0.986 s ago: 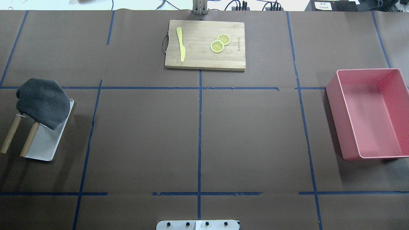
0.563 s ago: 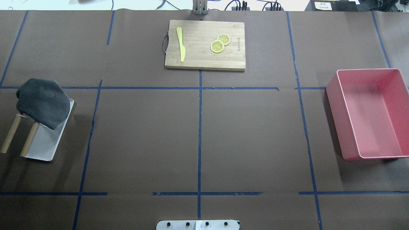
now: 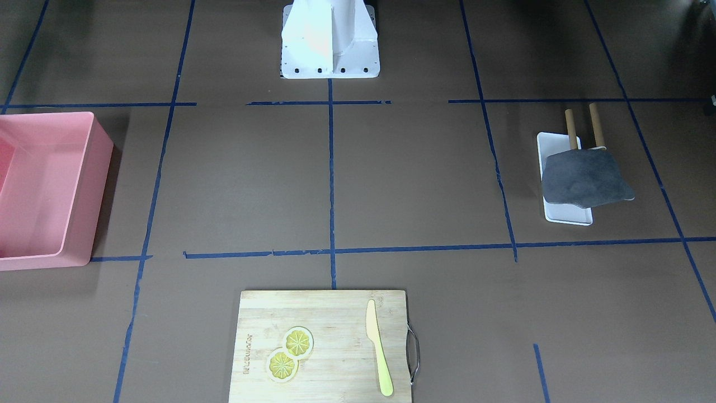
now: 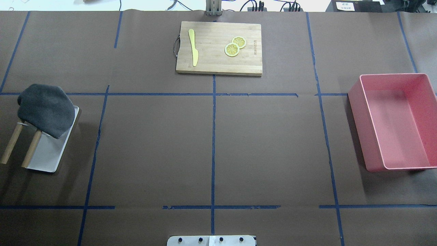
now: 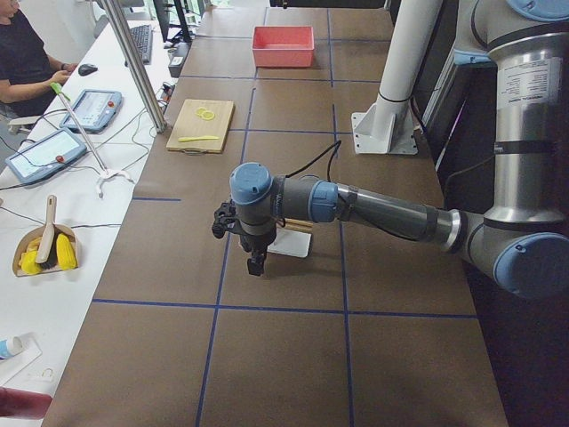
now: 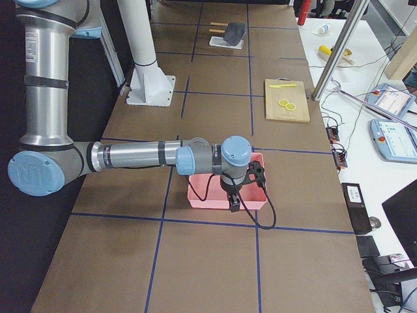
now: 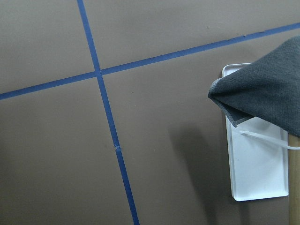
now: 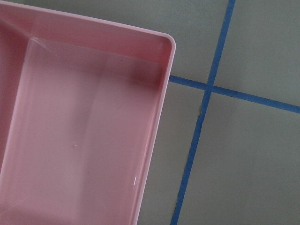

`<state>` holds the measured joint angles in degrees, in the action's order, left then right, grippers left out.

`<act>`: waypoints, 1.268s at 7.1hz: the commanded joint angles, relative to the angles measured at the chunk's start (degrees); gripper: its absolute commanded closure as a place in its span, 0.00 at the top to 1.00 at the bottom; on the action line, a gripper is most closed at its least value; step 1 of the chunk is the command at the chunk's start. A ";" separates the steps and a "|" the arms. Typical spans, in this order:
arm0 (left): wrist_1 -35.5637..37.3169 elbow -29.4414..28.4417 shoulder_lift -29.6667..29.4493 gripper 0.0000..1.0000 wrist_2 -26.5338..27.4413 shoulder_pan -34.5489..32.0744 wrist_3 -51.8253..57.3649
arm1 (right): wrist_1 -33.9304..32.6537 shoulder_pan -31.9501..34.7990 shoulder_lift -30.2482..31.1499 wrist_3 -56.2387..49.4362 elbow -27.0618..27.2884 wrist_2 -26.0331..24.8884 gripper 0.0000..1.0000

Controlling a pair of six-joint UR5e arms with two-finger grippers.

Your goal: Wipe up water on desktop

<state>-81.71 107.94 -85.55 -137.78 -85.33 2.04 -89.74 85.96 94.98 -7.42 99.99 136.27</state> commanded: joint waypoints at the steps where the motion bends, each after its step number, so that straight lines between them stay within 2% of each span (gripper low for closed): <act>1: -2.92 -0.01 -3.29 1.00 -0.03 5.67 -10.00 | 0.00 0.00 0.12 0.04 0.12 0.22 1.00; 2: -4.50 -0.35 -5.31 1.00 0.23 8.14 -11.60 | 0.00 0.00 0.11 0.13 0.55 0.48 1.00; 3: -4.77 -2.45 -8.90 1.00 0.23 9.99 -16.41 | 0.00 -0.09 0.20 -0.31 0.30 0.48 1.00; 5: -5.73 -7.02 -13.93 0.97 0.06 13.77 -18.91 | 0.00 -0.09 0.20 0.04 0.38 0.40 1.00; 7: -10.82 -12.37 -14.82 0.93 0.23 17.03 -19.18 | 0.00 -0.09 0.20 0.21 0.20 0.40 1.00; 9: -11.19 -12.22 -15.08 0.85 0.06 17.56 -21.10 | -0.08 -0.09 0.20 0.30 0.20 0.48 1.00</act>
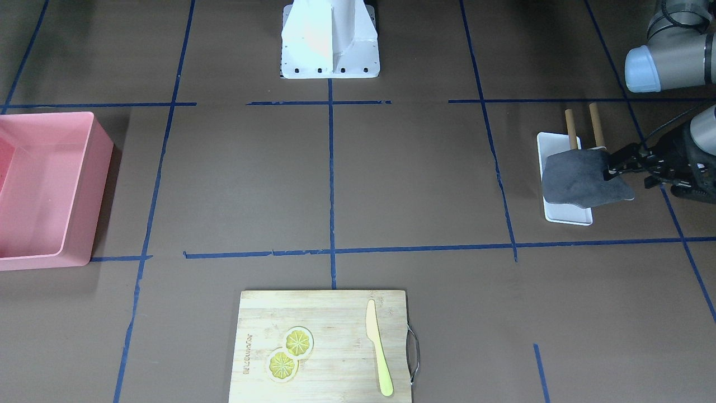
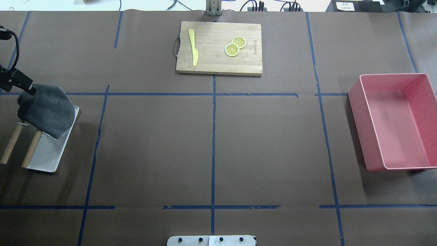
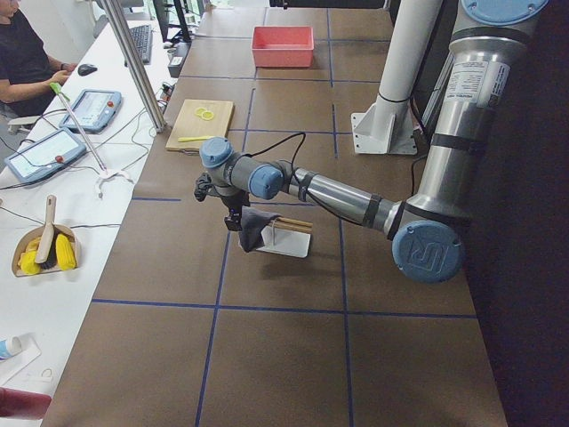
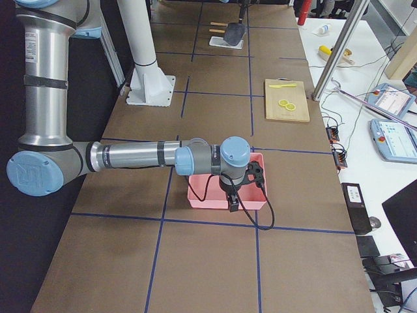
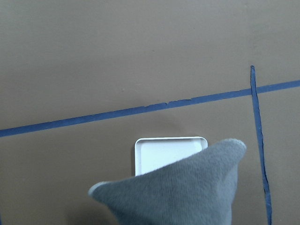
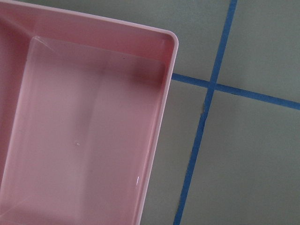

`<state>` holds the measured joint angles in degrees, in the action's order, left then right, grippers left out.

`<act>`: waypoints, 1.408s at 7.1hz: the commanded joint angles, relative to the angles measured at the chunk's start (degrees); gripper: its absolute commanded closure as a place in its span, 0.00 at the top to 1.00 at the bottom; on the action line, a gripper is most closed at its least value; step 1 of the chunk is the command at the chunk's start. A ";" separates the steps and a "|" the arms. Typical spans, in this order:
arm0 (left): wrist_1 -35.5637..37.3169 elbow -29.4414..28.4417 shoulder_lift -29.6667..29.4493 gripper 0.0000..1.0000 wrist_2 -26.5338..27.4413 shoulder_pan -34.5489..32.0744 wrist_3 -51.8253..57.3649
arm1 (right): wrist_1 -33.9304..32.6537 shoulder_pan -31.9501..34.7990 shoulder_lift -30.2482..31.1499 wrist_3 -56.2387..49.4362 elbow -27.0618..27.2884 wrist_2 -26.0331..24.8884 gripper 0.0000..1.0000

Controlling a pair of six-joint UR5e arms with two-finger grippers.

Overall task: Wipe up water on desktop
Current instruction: 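Lower the left gripper onto the grey cloth and grasp it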

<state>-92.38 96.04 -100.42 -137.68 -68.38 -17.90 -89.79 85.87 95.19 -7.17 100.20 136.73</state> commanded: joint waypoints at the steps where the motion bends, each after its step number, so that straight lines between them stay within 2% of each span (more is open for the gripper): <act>1: -0.52 -0.50 -0.22 0.76 0.04 1.14 -1.17 | -0.03 -0.09 -0.01 0.05 -0.10 0.03 1.00; 3: -0.43 -0.33 -0.65 0.30 0.04 1.15 -1.26 | -0.03 -0.17 -0.01 0.05 -0.18 0.12 1.00; 4: -0.43 -0.33 -0.75 0.13 0.04 1.15 -1.34 | -0.03 -0.18 -0.01 0.05 -0.18 0.12 1.00; 5: -0.43 0.37 -0.92 0.04 0.04 1.15 -1.43 | -0.03 -0.18 -0.01 0.05 -0.18 0.12 1.00; 6: -0.43 0.11 -1.01 0.00 0.04 1.15 -1.52 | -0.12 -0.26 -0.01 0.05 -0.27 0.12 1.00; 7: -0.43 0.37 -1.10 0.00 0.04 1.15 -2.30 | -0.03 -0.35 -0.10 -0.04 -0.97 0.12 1.00; 10: 0.45 7.03 -4.77 0.00 -0.22 1.15 -13.24 | 0.05 -0.52 -0.80 0.05 -0.80 1.07 1.00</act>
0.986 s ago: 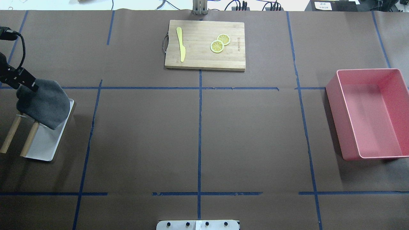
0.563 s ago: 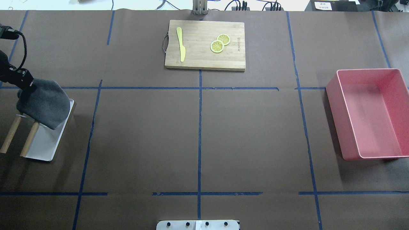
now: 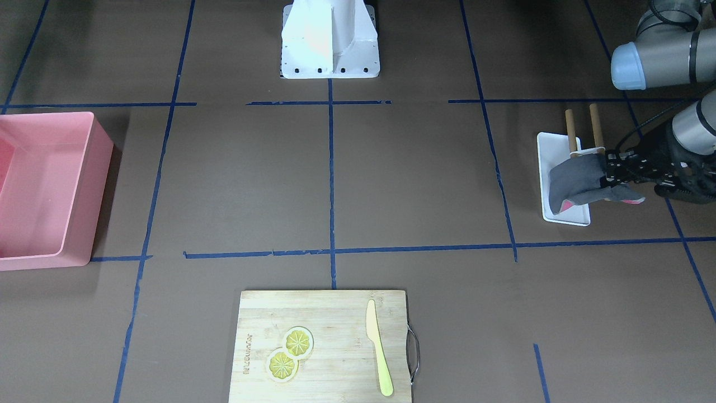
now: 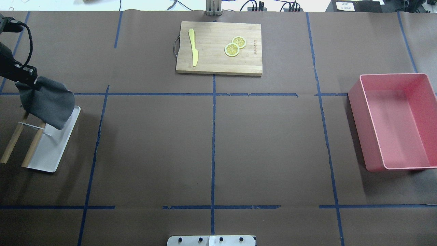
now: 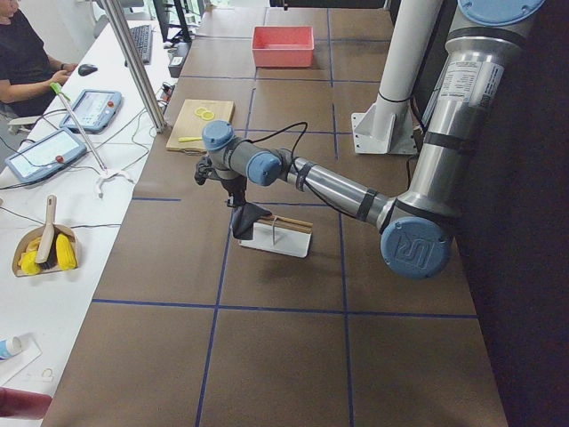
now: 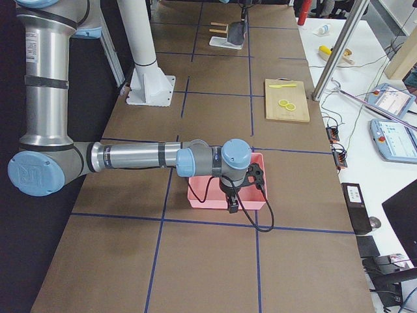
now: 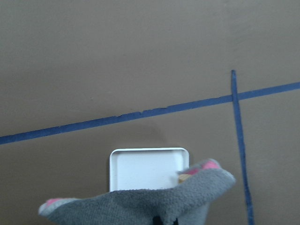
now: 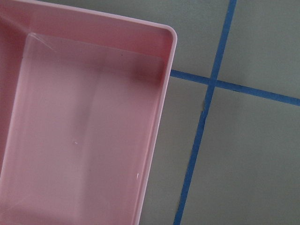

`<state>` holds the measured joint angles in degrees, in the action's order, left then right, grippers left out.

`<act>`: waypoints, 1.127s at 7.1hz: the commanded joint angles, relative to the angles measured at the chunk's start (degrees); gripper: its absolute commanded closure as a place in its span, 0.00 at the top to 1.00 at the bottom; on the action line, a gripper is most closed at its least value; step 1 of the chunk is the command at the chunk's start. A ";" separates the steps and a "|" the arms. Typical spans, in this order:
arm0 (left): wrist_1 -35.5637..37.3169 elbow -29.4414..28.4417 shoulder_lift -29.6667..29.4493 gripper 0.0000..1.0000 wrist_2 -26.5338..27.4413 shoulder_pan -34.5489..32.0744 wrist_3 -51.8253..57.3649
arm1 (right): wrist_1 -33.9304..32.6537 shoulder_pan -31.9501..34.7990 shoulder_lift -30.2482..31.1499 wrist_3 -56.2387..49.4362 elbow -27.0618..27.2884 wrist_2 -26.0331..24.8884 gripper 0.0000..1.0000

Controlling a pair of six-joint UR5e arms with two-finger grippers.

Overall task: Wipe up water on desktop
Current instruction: 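Lower the left gripper onto the grey cloth and grasp it, then lift the grey cloth with the left gripper while the right arm reaches in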

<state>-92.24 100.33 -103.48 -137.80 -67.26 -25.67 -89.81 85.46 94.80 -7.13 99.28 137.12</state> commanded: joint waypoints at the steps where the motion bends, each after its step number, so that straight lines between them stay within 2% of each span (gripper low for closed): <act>1: -0.13 3.20 -5.12 0.00 -2.02 0.20 -13.19 | 0.07 -0.98 -0.49 0.09 0.21 0.87 1.00; 3: -0.22 3.99 -12.67 0.00 -1.78 8.23 -27.18 | 0.24 -3.18 -1.36 0.18 1.69 1.13 1.00; 5: -0.31 2.77 -21.11 0.00 6.00 17.99 -40.71 | 4.97 -4.94 -2.07 1.75 1.70 1.04 1.00; 6: -0.40 2.41 -23.58 0.00 8.22 20.65 -43.91 | 8.56 -6.08 -2.16 6.55 1.79 1.04 1.00; 8: -0.49 1.80 -25.88 0.00 8.68 21.47 -46.13 | 20.13 -11.51 -2.51 21.19 1.88 1.04 1.00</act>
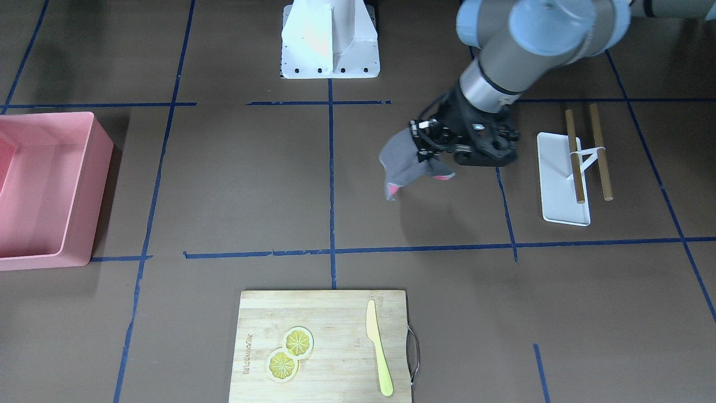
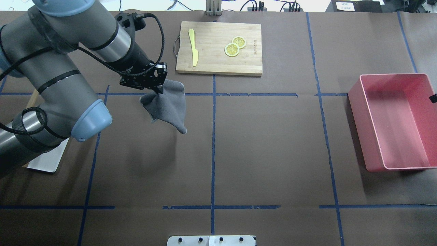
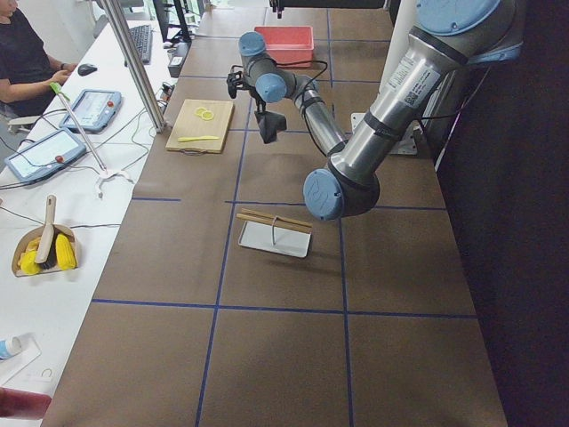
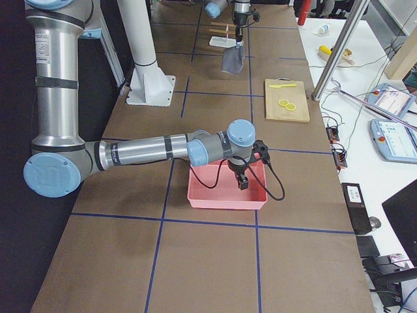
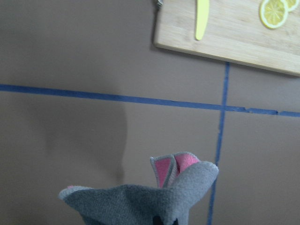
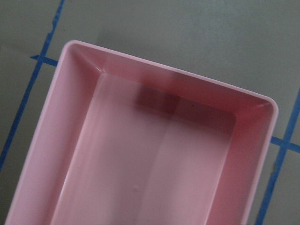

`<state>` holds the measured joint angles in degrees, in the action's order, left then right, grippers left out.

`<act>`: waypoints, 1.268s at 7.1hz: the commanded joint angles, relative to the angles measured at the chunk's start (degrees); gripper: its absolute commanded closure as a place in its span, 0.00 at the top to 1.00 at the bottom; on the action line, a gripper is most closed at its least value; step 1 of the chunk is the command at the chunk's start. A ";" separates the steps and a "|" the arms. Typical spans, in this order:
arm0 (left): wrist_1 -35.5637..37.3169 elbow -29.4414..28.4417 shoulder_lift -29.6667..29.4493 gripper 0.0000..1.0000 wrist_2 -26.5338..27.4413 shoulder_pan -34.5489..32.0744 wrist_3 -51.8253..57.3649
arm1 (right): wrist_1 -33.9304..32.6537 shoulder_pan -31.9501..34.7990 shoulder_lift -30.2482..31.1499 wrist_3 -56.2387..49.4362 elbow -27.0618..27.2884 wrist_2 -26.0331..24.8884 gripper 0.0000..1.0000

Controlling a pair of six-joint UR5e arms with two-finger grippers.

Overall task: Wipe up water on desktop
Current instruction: 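Lift the grey cloth with the left gripper while the right arm reaches in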

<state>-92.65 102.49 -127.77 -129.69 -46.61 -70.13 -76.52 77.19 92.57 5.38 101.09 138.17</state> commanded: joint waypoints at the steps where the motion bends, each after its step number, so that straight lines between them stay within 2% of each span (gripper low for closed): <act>1: -0.08 -2.19 -4.39 0.00 0.84 1.34 -3.24 | 14.04 -6.75 -1.50 18.87 0.16 -0.18 1.00; 2: -0.86 -3.69 -6.16 0.00 0.93 1.52 -5.61 | 19.42 -9.92 -3.78 28.36 0.16 -0.53 1.00; 3: -5.13 -5.62 -6.61 0.00 1.10 1.69 -8.94 | 22.09 -13.17 -6.76 35.77 0.25 -1.84 1.00; 4: -9.26 -6.94 -6.61 0.00 2.93 1.78 -16.80 | 22.38 -15.99 -8.70 39.24 1.38 -3.76 1.00; 5: -11.22 -7.22 -6.70 0.00 5.56 2.57 -24.97 | 22.38 -18.80 -10.46 42.40 3.22 -7.00 1.00; 7: -11.50 -7.39 -8.10 0.00 12.32 5.54 -37.56 | 22.38 -28.10 -12.75 50.48 8.67 -17.43 1.00; 8: -11.41 -8.09 -9.50 0.00 14.88 6.78 -42.67 | 22.29 -31.63 -15.72 53.83 8.95 -20.45 1.00; 9: -11.24 -8.53 -10.12 0.00 15.08 7.49 -43.50 | 22.29 -34.62 -18.19 54.21 8.95 -24.05 1.00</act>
<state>-104.00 94.55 -136.87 -116.10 -40.31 -110.37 -54.20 46.73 77.48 57.56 109.57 118.70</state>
